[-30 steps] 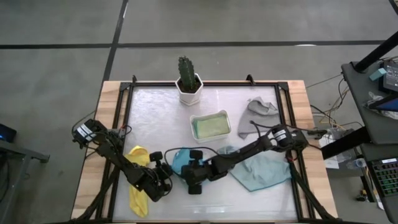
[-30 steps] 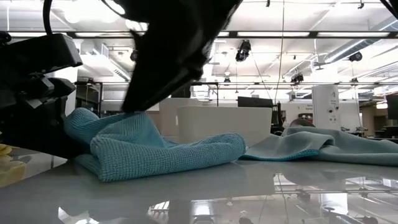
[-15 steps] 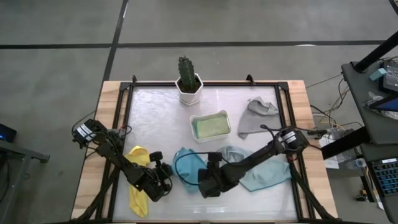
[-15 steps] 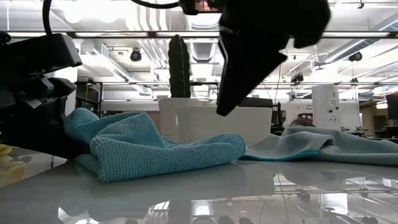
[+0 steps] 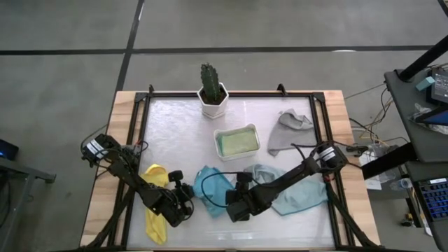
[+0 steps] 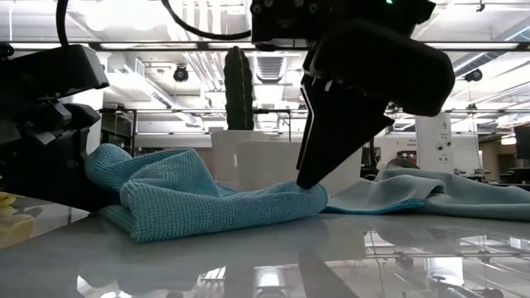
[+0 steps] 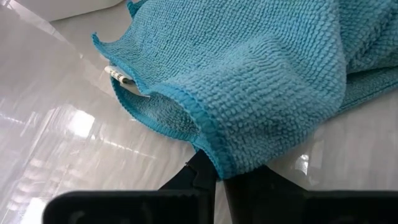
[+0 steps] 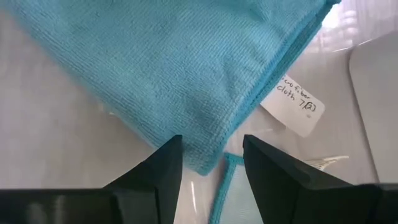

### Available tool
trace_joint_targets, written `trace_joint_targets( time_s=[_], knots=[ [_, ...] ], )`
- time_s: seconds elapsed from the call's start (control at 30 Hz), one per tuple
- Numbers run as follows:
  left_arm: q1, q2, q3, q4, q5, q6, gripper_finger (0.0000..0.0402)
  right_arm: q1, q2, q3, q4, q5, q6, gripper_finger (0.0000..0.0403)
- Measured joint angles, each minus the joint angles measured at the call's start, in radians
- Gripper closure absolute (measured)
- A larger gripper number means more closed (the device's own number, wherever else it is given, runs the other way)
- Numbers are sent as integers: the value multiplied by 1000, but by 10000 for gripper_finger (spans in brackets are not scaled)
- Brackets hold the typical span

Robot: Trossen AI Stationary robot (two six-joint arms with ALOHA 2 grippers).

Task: Fold microfiber towels
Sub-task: Fold the dark blue towel

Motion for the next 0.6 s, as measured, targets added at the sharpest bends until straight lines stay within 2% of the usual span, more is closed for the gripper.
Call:
trace_joint_targets(
  time_s=[0.13, 0.23, 0.6],
  knots=[
    [0, 0, 0, 3, -1, 0, 394, -3, 0, -29, 57, -42, -2, 246],
    [0, 0, 0, 3, -1, 0, 394, -8, 0, -69, 130, -73, -1, 263],
    [0, 1, 0, 4, -1, -2, 394, -9, -13, -95, 158, -80, 10, 386]
  ],
)
